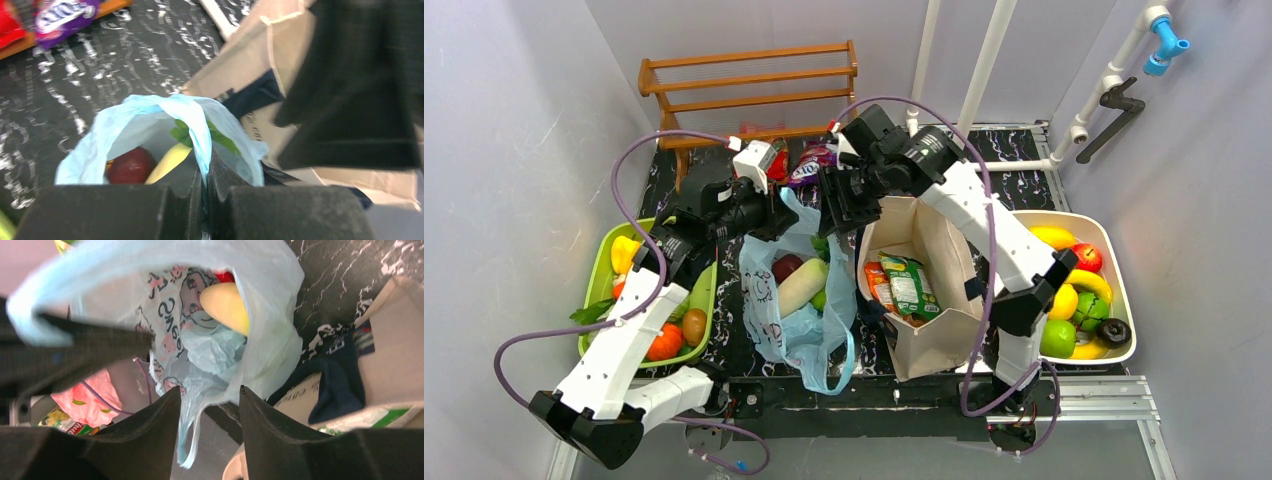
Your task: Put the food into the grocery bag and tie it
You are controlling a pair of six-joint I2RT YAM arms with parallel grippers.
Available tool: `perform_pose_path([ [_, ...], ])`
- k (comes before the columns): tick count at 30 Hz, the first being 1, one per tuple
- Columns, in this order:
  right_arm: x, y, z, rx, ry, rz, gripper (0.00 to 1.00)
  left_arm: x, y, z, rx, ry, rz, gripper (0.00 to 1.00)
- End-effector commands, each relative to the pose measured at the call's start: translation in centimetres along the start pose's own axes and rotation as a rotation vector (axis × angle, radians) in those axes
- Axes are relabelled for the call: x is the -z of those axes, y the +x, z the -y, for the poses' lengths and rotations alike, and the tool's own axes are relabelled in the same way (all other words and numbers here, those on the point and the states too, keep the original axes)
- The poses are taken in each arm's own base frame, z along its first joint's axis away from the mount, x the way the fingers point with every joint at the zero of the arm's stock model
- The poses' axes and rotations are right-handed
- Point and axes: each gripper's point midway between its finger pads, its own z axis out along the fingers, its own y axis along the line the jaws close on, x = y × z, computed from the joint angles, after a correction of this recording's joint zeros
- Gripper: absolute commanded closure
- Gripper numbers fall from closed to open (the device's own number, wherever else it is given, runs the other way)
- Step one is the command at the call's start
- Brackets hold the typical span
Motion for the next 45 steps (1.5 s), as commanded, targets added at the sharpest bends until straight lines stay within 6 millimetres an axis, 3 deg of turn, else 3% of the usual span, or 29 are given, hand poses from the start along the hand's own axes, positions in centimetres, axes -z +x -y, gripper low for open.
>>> perform_pose_path([
  [1, 4.3, 0.0, -2.4, -0.034, -0.061, 0.117, 0.42, 1.5, -1.7, -4.0, 0.011, -0.269, 0.049, 1.00],
  [6, 5.4, 1.3, -3.6, -0.083, -0.063, 0.155, 0.39, 3.0, -2.7, -8.3, 0.014, -0.549, 0.016, 1.00],
  [11, 4.4, 3.5, -5.0, -0.093, -0.013, 0.155, 0.37, 4.0, -3.7, -10.7, 0.051, -0.660, 0.016, 1.00],
  [19, 3.7, 6.2, -1.6, -0.250, 0.172, 0.202, 0.37, 5.2, -3.3, -12.8, 0.152, -0.688, 0.027, 1.00],
  [25, 4.7, 8.2, 1.2, -0.217, 0.222, 0.242, 0.38, 6.0, -1.5, -12.9, 0.159, -0.685, 0.001, 1.00],
  [27, 5.0, 8.8, 0.5, -0.195, 0.185, 0.237, 0.38, 6.5, -1.0, -13.3, 0.161, -0.706, -0.004, 1.00],
  [30, 5.0, 8.8, -2.4, -0.136, 0.134, 0.238, 0.39, 8.2, -0.4, -14.7, 0.186, -0.787, -0.021, 1.00],
  [32, 3.8, 9.2, -3.9, -0.105, 0.132, 0.209, 0.39, 9.7, -0.5, -15.6, 0.193, -0.849, -0.021, 1.00],
  [34, 2.5, 9.5, -3.8, -0.108, 0.150, 0.177, 0.39, 11.1, -0.5, -16.2, 0.206, -0.880, -0.014, 1.00],
  [36, 2.6, 9.2, -3.5, -0.112, 0.179, 0.186, 0.40, 12.6, 0.0, -17.1, 0.218, -0.935, -0.024, 1.00],
  [45, 2.6, 8.8, -2.6, -0.114, 0.242, 0.197, 0.41, 15.0, 0.9, -18.7, 0.248, -0.991, -0.017, 1.00],
])
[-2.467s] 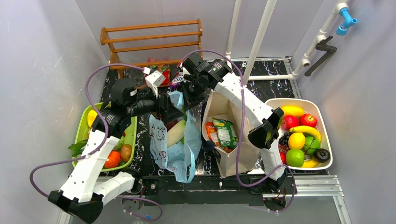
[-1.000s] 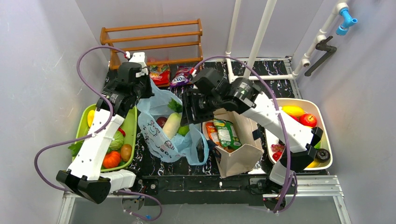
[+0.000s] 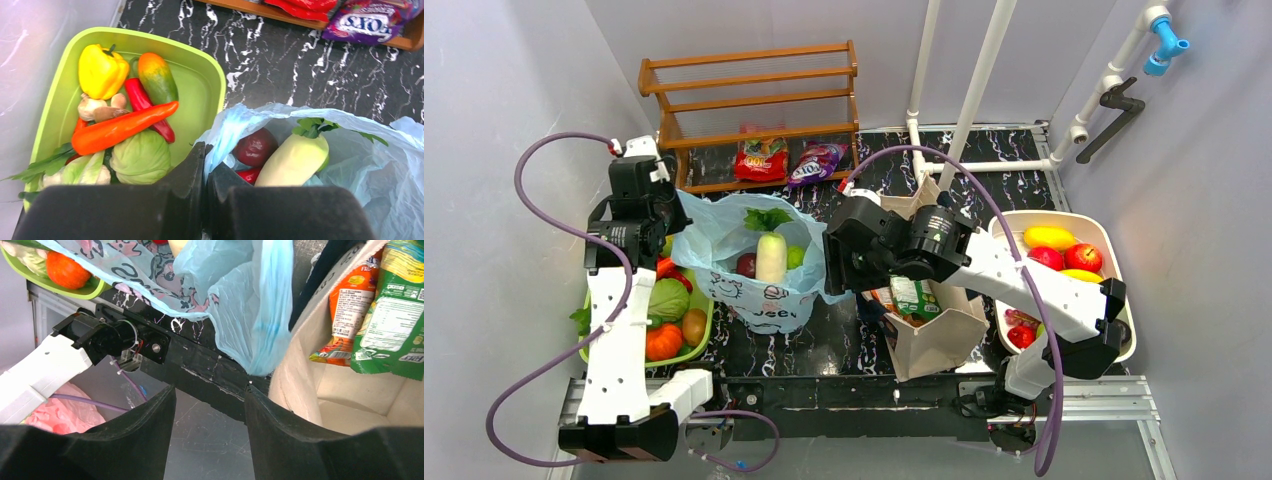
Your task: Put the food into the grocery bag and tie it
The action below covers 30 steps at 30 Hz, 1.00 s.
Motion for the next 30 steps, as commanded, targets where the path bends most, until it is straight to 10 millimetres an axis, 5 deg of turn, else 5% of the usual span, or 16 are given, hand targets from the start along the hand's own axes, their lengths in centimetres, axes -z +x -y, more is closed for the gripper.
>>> perform_pose_path([
  [1, 1.0, -1.4, 0.0, -0.010, 0.019, 0.048, 0.41, 0.4, 0.1, -1.7, 0.002, -0.042, -0.002, 1.00],
  [10, 0.5, -1.6, 1.4, -0.007, 0.094, 0.068, 0.41, 0.5, 0.0, -2.6, 0.013, -0.073, 0.005, 1.00],
  [21, 1.1, -6.4, 4.4, -0.045, 0.136, 0.144, 0.41, 0.9, -0.2, -2.2, 0.035, -0.045, 0.008, 1.00],
  [30, -0.6, -7.3, 3.2, -0.033, 0.097, 0.118, 0.46, 0.8, 0.3, -1.8, 0.045, -0.018, 0.007, 1.00],
])
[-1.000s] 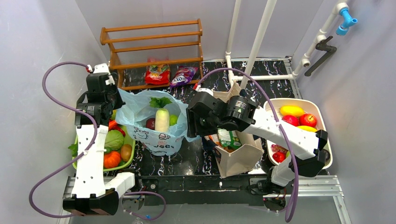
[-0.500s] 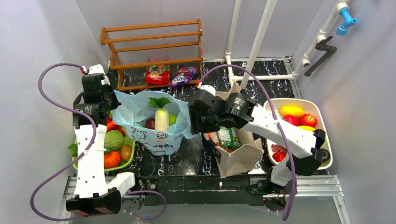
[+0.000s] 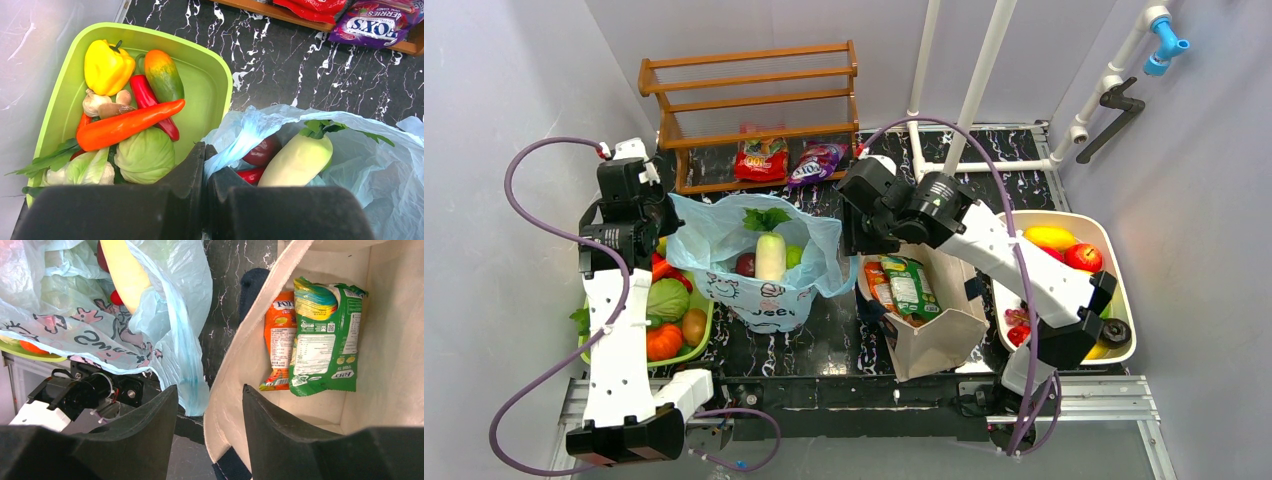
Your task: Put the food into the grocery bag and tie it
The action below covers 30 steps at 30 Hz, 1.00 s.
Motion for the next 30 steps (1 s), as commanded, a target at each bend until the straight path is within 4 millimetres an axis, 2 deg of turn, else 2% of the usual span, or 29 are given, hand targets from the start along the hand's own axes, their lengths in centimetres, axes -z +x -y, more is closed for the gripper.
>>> perform_pose_path([
  [1, -0.2, -1.0, -1.9, 0.011, -0.064, 0.015, 0.47, 0.7, 0.4, -0.1, 0.011, 0.011, 0.009, 1.00],
  [5, -0.9, -0.8, -2.1, 0.013, -0.062, 0.002, 0.49, 0.8, 0.4, 0.0, 0.016, 0.019, 0.012, 1.00],
  [7, -1.2, -0.7, -2.2, 0.016, -0.061, -0.003, 0.55, 0.7, 0.5, 0.4, 0.026, 0.038, 0.008, 1.00],
  [9, -1.2, -0.8, -2.4, 0.018, -0.065, -0.002, 0.69, 0.7, 0.6, 0.7, 0.035, 0.057, 0.006, 1.00],
  [11, -1.1, -1.0, -2.4, 0.025, -0.069, 0.002, 0.91, 0.9, 0.6, 1.0, 0.042, 0.072, 0.009, 1.00],
  [12, -1.0, -1.1, -2.5, 0.030, -0.070, 0.006, 0.99, 1.1, 0.5, 1.1, 0.049, 0.079, 0.017, 1.00],
  [16, 0.0, -2.1, -2.9, 0.063, -0.085, 0.033, 0.99, 1.8, 0.5, 1.7, 0.089, 0.109, 0.014, 1.00],
  [20, 1.9, -3.2, -4.4, 0.143, -0.179, 0.054, 0.99, 2.7, 0.7, 3.6, 0.175, 0.208, 0.001, 1.00],
  [25, 5.4, -4.5, -5.5, 0.193, -0.271, 0.101, 0.99, 5.3, -0.2, 5.5, 0.307, 0.304, 0.002, 1.00],
  [30, 9.6, -5.9, -6.7, 0.186, -0.402, 0.171, 0.99, 9.0, -2.6, 6.6, 0.385, 0.392, 0.063, 1.00],
])
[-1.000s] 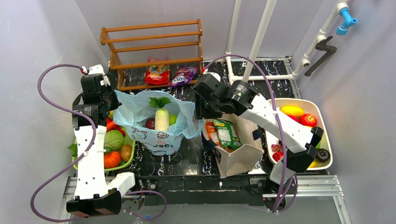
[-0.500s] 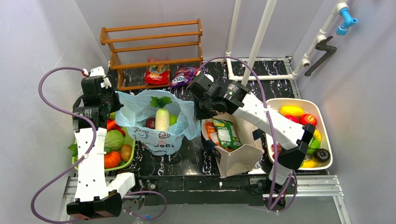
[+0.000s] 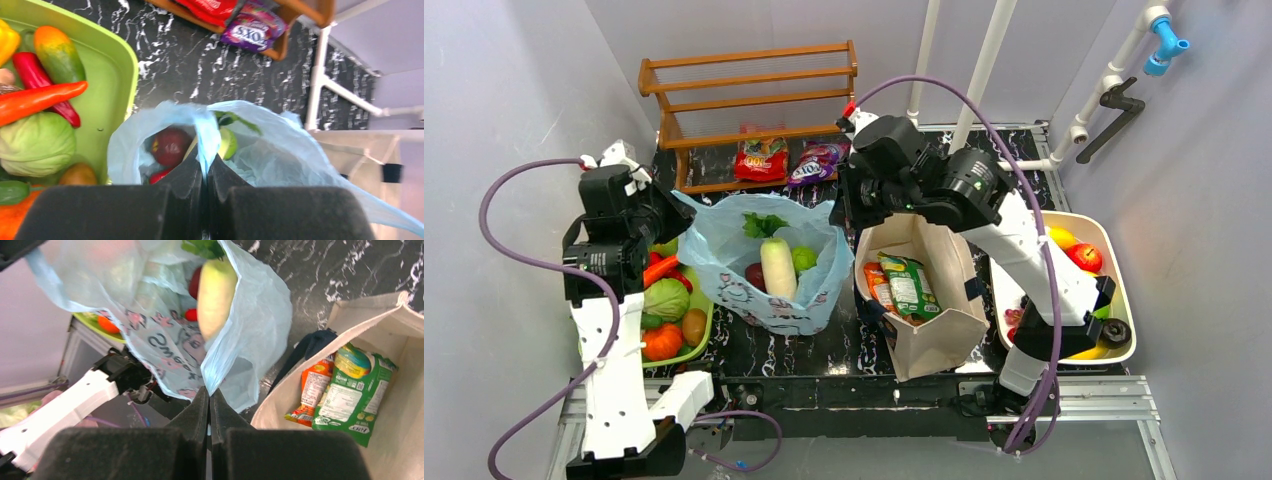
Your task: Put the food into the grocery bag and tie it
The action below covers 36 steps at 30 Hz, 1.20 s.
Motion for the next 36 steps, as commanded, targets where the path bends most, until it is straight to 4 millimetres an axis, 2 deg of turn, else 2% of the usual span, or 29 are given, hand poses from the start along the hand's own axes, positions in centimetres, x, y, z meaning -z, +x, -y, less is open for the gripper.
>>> perform_pose_path([
  [1, 3.8, -1.9, -2.0, 0.027, -0.138, 0.079, 0.99, 4.5, -2.1, 3.4, 0.084, 0.124, 0.081, 1.00],
  [3, 5.0, -2.6, -2.8, 0.027, -0.195, 0.107, 0.99, 6.1, -3.1, 4.3, 0.094, 0.154, 0.115, 1.00],
  [6, 5.9, -3.0, -3.6, 0.033, -0.269, 0.109, 0.99, 8.2, -3.9, 6.1, 0.121, 0.233, 0.136, 1.00],
  [9, 6.0, -2.7, -4.3, 0.057, -0.340, 0.075, 0.99, 9.4, -2.7, 8.0, 0.157, 0.351, 0.080, 1.00],
  [11, 5.9, -2.1, -4.9, 0.086, -0.391, 0.039, 0.99, 10.1, -1.1, 9.4, 0.177, 0.454, 0.015, 1.00],
  [12, 5.3, -0.9, -5.8, 0.145, -0.462, -0.021, 0.99, 9.7, 1.2, 9.9, 0.229, 0.527, -0.067, 1.00],
  [16, 4.6, 0.5, -6.9, 0.207, -0.554, -0.090, 0.99, 9.5, 3.4, 10.8, 0.247, 0.629, -0.148, 1.00],
  [21, 4.5, 1.7, -8.3, 0.273, -0.688, -0.155, 0.99, 10.1, 4.3, 12.6, 0.232, 0.770, -0.211, 1.00],
  [28, 3.3, 2.6, -9.5, 0.302, -0.790, -0.209, 0.99, 11.1, 4.9, 14.5, 0.204, 0.912, -0.262, 1.00],
  [36, 1.0, 3.3, -10.7, 0.282, -0.888, -0.266, 0.99, 11.1, 7.3, 13.9, 0.155, 0.966, -0.275, 1.00],
])
